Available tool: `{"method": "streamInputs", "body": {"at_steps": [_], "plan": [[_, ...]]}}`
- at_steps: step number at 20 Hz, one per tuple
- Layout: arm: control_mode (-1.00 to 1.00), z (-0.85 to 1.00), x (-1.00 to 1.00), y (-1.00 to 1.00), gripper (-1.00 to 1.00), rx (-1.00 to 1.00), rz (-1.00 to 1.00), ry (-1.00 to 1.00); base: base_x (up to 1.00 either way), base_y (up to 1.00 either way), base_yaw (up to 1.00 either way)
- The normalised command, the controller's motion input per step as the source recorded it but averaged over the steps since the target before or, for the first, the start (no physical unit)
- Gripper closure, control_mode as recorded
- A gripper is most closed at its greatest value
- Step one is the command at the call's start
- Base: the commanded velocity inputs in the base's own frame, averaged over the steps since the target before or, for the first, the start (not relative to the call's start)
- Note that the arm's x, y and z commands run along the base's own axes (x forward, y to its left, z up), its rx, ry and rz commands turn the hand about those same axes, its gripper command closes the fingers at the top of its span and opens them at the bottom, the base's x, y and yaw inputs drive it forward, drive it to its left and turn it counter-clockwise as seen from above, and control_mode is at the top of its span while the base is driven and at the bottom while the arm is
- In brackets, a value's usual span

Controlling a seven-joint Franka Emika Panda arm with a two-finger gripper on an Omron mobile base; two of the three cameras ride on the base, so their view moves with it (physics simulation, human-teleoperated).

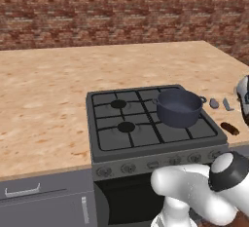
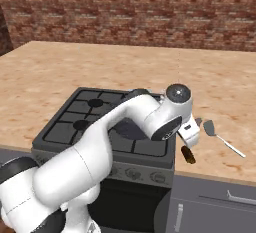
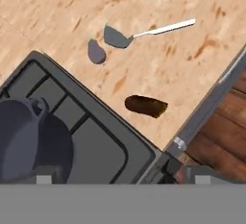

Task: Put the sweet potato and eggplant in the pot. Retrieve the spatula and lightly stir the vegetables in the pot.

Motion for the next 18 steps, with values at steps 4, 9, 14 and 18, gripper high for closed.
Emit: {"method": "streamInputs", "body": {"at_steps": [4, 9, 14, 18], "plan": [[-1.0, 0.03, 0.71, -0.2, -1.0, -0.17, 0.02, 0.71, 0.0, 0.0, 0.0], [-1.0, -0.35, 0.29, -0.18, -1.0, -0.07, 0.24, 0.47, 0.0, 0.0, 0.0], [-1.0, -0.34, -0.16, -0.15, -1.0, 0.09, 0.12, 0.0, 0.0, 0.0, 0.0], [-1.0, -0.07, -0.14, 0.0, -1.0, 0.1, 0.04, 0.0, 0.0, 0.0, 0.0]]}}
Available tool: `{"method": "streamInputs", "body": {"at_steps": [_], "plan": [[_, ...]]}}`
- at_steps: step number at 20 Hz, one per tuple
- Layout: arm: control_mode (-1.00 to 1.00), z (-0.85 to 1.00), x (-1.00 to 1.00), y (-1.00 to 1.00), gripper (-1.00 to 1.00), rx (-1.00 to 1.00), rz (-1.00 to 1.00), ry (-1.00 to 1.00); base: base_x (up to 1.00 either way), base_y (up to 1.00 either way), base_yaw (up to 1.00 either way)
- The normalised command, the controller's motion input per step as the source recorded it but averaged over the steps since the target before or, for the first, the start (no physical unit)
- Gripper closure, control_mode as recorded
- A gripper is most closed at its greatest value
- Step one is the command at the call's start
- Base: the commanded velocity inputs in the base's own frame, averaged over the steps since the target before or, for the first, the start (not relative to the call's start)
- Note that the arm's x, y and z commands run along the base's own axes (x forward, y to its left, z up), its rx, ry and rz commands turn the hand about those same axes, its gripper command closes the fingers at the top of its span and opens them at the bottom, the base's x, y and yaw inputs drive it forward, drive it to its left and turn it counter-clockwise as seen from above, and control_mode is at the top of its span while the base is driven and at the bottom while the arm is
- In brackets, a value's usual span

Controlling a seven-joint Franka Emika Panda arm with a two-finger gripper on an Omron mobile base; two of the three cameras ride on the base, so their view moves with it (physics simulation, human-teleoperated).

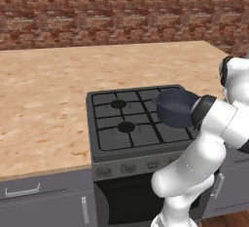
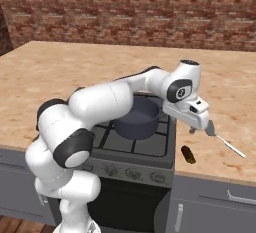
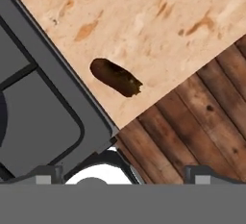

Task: Put the sweet potato and eggplant in the pot. Retrieve the spatula and lightly stir the vegetables in the pot.

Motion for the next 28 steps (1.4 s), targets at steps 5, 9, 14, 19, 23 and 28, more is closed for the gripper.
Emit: {"method": "streamInputs", "body": {"at_steps": [5, 9, 14, 19, 23, 28], "plan": [[-1.0, -0.02, -0.09, 0.0, -1.0, 0.09, 0.08, 0.0, 0.0, 0.0, 0.0], [-1.0, -0.26, 0.0, -0.04, -1.0, 0.06, 0.15, 0.0, 0.0, 0.0, 0.0], [-1.0, -0.43, 0.16, -0.17, -1.0, 0.05, 0.19, 0.0, 0.0, 0.0, 0.0], [-1.0, -0.4, 0.46, -0.45, -1.0, 0.01, 0.19, 0.0, 0.0, 0.0, 0.0], [-1.0, -0.04, 0.28, -0.34, -1.0, 0.05, 0.17, 0.0, 0.0, 0.0, 0.0], [-1.0, -0.04, 0.18, -0.24, -1.0, 0.08, 0.16, 0.0, 0.0, 0.0, 0.0]]}}
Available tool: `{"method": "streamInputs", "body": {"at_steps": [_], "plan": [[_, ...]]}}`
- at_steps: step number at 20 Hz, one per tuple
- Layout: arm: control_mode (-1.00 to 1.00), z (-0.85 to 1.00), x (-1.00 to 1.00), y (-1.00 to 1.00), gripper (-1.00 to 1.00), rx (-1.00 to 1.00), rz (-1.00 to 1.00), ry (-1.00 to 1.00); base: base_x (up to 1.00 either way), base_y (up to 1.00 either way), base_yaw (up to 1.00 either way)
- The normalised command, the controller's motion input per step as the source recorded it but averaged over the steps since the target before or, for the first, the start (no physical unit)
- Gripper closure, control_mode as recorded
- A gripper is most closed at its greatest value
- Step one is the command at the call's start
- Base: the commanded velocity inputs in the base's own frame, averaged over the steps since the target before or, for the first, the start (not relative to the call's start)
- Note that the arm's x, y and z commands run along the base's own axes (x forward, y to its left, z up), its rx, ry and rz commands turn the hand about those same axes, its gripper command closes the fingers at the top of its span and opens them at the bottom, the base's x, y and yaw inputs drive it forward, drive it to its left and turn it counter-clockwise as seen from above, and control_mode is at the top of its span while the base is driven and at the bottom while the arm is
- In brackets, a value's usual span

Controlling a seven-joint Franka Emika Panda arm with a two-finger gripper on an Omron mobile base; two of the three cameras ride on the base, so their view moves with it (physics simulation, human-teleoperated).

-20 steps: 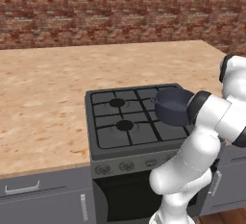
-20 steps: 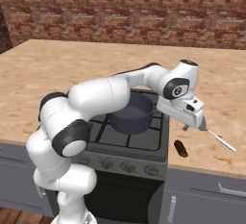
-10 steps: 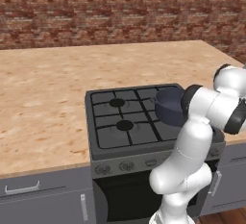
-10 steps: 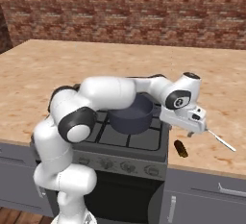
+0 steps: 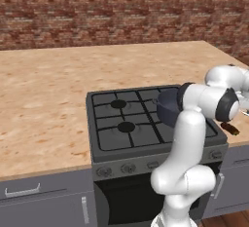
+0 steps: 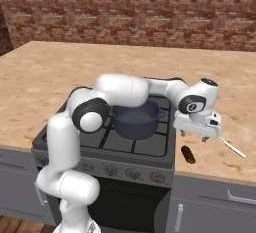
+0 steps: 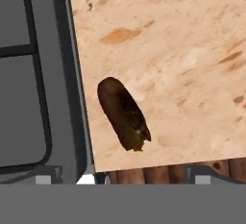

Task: Put the sweet potato and eggplant in the pot. Retrieve the spatula and lightly stir the vegetables in the pot.

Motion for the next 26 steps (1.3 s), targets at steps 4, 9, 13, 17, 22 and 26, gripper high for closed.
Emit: {"method": "streamInputs", "body": {"at_steps": [4, 9, 13, 17, 22, 26], "plan": [[-1.0, -0.09, 0.08, -0.05, -1.0, 0.08, 0.16, 0.0, 0.0, 0.0, 0.0], [-1.0, -0.27, 0.0, 0.0, -1.0, 0.04, 0.18, 0.0, 0.0, 0.0, 0.0], [-1.0, -0.17, 0.0, 0.01, -1.0, 0.01, 0.16, 0.0, 0.0, 0.0, 0.0], [-1.0, -0.18, 0.0, 0.01, -1.0, 0.0, 0.13, 0.0, 0.0, 0.0, 0.0], [-1.0, -0.3, 0.0, 0.0, -1.0, 0.0, 0.05, -0.02, 0.0, 0.0, 0.0], [-1.0, -0.24, 0.0, 0.02, -1.0, 0.0, 0.0, -0.09, 0.0, 0.0, 0.0]]}}
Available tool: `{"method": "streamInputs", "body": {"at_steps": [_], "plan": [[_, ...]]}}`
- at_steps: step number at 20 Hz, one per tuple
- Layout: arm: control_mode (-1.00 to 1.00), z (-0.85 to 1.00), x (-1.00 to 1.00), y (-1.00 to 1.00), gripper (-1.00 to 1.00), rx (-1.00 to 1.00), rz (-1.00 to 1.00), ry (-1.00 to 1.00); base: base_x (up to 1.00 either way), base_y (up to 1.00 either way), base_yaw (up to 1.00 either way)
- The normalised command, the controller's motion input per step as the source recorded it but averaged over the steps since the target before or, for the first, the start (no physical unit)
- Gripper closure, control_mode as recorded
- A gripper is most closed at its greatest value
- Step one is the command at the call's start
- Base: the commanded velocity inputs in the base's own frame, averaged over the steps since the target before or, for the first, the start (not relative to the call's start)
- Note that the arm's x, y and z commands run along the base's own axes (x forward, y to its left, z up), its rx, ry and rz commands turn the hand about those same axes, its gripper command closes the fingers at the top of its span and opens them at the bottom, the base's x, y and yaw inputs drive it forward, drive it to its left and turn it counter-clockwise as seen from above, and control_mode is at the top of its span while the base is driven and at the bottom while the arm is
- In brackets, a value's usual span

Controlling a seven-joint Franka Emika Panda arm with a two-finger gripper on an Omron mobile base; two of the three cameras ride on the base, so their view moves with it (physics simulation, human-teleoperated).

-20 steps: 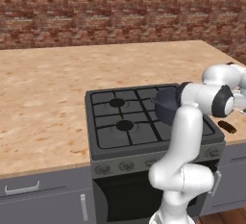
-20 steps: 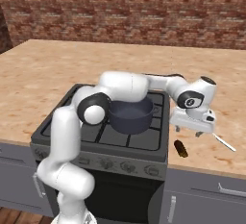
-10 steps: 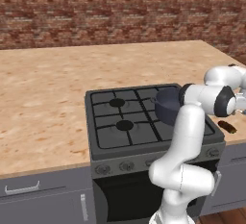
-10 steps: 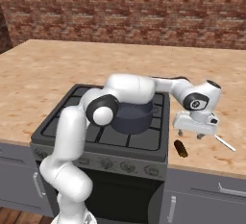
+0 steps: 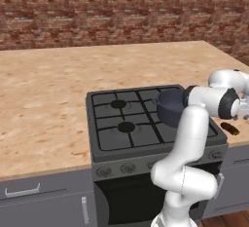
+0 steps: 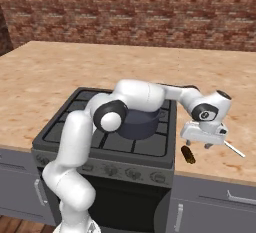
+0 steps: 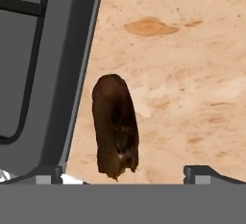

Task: Put the sweet potato and eggplant in the pot. Retrieve the spatula and lightly stir the vegetables in the pot.

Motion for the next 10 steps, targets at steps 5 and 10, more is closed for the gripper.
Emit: {"method": "streamInputs", "body": {"at_steps": [5, 10], "plan": [[-1.0, -0.01, 0.0, 0.24, -1.0, -0.07, -0.05, -0.11, 0.0, 0.0, 0.0], [-1.0, 0.0, 0.0, 0.09, -1.0, -0.09, -0.07, -0.02, 0.0, 0.0, 0.0]]}}
